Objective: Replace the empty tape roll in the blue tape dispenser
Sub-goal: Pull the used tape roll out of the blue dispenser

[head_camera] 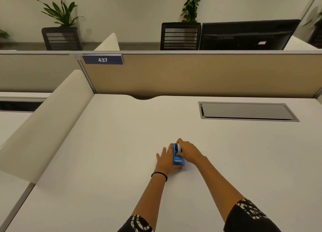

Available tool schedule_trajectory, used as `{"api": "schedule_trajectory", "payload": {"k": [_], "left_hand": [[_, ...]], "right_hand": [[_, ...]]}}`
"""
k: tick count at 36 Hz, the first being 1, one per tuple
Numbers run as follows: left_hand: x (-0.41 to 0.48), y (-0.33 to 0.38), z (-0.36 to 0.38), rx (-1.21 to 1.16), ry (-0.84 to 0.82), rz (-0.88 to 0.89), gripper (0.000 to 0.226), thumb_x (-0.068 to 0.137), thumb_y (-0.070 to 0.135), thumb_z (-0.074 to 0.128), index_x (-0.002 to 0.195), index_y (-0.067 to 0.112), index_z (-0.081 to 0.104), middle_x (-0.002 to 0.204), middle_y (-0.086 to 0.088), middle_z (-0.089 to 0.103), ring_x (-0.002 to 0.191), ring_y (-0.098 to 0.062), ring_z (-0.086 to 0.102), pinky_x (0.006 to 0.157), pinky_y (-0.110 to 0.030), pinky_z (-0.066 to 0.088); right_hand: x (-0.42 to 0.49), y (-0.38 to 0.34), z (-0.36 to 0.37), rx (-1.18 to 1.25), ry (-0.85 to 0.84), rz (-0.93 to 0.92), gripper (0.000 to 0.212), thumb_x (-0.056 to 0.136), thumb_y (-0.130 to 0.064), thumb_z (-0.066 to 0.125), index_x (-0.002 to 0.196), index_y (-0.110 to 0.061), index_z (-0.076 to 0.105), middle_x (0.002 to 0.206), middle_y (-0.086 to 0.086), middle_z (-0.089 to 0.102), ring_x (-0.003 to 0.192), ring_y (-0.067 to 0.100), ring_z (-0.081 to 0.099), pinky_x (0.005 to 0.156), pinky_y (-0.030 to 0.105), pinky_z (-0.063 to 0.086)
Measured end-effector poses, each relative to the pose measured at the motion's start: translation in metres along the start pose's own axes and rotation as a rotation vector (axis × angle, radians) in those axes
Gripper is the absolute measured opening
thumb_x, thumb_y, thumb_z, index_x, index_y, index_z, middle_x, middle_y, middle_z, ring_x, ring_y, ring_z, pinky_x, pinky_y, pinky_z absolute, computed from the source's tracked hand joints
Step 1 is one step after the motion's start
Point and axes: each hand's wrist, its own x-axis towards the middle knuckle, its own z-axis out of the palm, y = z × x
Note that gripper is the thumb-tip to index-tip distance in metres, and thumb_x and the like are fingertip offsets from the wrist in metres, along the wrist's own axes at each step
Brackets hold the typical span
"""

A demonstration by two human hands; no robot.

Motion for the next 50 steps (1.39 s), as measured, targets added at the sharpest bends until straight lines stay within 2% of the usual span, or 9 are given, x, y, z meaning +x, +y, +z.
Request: {"api": "schedule_trajectory", "payload": {"k": [5, 12, 19, 23, 26, 30, 34, 41, 50], "left_hand": [[-0.003, 0.000, -0.002, -0.006, -0.008, 0.006, 0.109, 0.075, 0.053, 0.066, 0.147, 0.016, -0.006, 0.156, -0.003, 0.019, 0.146, -0.029, 0.009, 0.116, -0.056, 0.009], [-0.013, -0.010, -0.010, -0.052, -0.034, 0.083, 0.107, 0.077, 0.054, 0.064, 0.147, 0.019, -0.010, 0.158, -0.002, 0.015, 0.146, -0.028, 0.008, 0.117, -0.054, 0.007], [-0.030, -0.019, -0.010, -0.070, -0.053, 0.077, 0.104, 0.080, 0.055, 0.060, 0.146, 0.019, -0.011, 0.159, -0.005, 0.006, 0.146, -0.022, 0.010, 0.119, -0.043, 0.003], [-0.042, -0.018, -0.012, -0.103, -0.085, 0.046, 0.099, 0.082, 0.053, 0.058, 0.147, 0.020, -0.008, 0.159, -0.004, 0.006, 0.146, -0.022, 0.012, 0.119, -0.041, 0.002], [-0.051, -0.020, -0.012, -0.167, -0.123, 0.011, 0.090, 0.085, 0.049, 0.056, 0.148, 0.022, -0.002, 0.159, -0.002, 0.007, 0.146, -0.024, 0.010, 0.119, -0.040, 0.003], [-0.060, -0.023, -0.015, -0.345, -0.091, -0.044, 0.074, 0.088, 0.042, 0.057, 0.146, 0.018, 0.018, 0.155, -0.004, 0.025, 0.141, -0.020, 0.027, 0.117, -0.036, 0.022], [-0.072, -0.019, -0.022, -0.634, 0.057, -0.104, 0.059, 0.090, 0.035, 0.056, 0.142, 0.025, 0.030, 0.142, -0.008, 0.045, 0.122, -0.020, 0.049, 0.097, -0.028, 0.038], [-0.092, 0.008, -0.031, -0.889, 0.169, -0.044, 0.037, 0.092, 0.033, 0.054, 0.128, 0.030, 0.045, 0.126, -0.003, 0.056, 0.114, -0.018, 0.055, 0.096, -0.033, 0.046], [-0.120, 0.058, -0.024, -1.011, 0.233, 0.055, 0.022, 0.096, 0.032, 0.046, 0.104, 0.023, 0.063, 0.105, -0.001, 0.068, 0.093, -0.014, 0.068, 0.078, -0.023, 0.055]], "right_hand": [[-0.004, 0.007, -0.005, 0.132, -0.048, -0.057, 0.027, 0.084, -0.011, 0.061, 0.108, -0.009, 0.049, 0.109, 0.016, 0.062, 0.095, 0.032, 0.058, 0.085, 0.043, 0.048], [-0.017, 0.013, -0.008, 0.301, 0.044, -0.122, 0.036, 0.083, -0.015, 0.064, 0.116, -0.014, 0.051, 0.121, 0.006, 0.055, 0.108, 0.020, 0.051, 0.095, 0.031, 0.041], [-0.032, 0.015, -0.007, 0.394, 0.192, -0.097, 0.039, 0.081, -0.016, 0.068, 0.116, -0.021, 0.052, 0.114, 0.004, 0.055, 0.088, 0.010, 0.055, 0.070, 0.008, 0.047], [-0.046, 0.015, -0.005, 0.469, 0.231, -0.095, 0.041, 0.081, -0.009, 0.066, 0.118, -0.022, 0.051, 0.113, -0.001, 0.056, 0.090, 0.007, 0.057, 0.069, 0.003, 0.048], [-0.057, 0.014, -0.003, 0.508, 0.253, -0.096, 0.043, 0.083, -0.006, 0.062, 0.123, -0.019, 0.049, 0.116, -0.008, 0.053, 0.100, 0.008, 0.055, 0.074, 0.007, 0.047], [-0.072, 0.010, -0.001, 0.581, 0.269, -0.078, 0.040, 0.084, -0.003, 0.059, 0.119, -0.020, 0.051, 0.116, -0.009, 0.056, 0.101, 0.008, 0.056, 0.074, 0.001, 0.046], [-0.085, 0.006, 0.001, 0.647, 0.253, -0.067, 0.040, 0.082, -0.004, 0.062, 0.117, -0.021, 0.053, 0.116, -0.002, 0.061, 0.093, 0.008, 0.059, 0.072, 0.006, 0.049], [-0.102, -0.009, 0.002, 0.864, 0.248, -0.022, 0.041, 0.083, -0.006, 0.063, 0.120, -0.018, 0.051, 0.118, 0.006, 0.058, 0.091, 0.019, 0.064, 0.061, 0.015, 0.056], [-0.121, -0.021, -0.004, 0.876, 0.246, -0.037, 0.031, 0.084, -0.011, 0.063, 0.111, -0.022, 0.053, 0.110, 0.009, 0.064, 0.085, 0.016, 0.068, 0.059, 0.018, 0.056]]}}
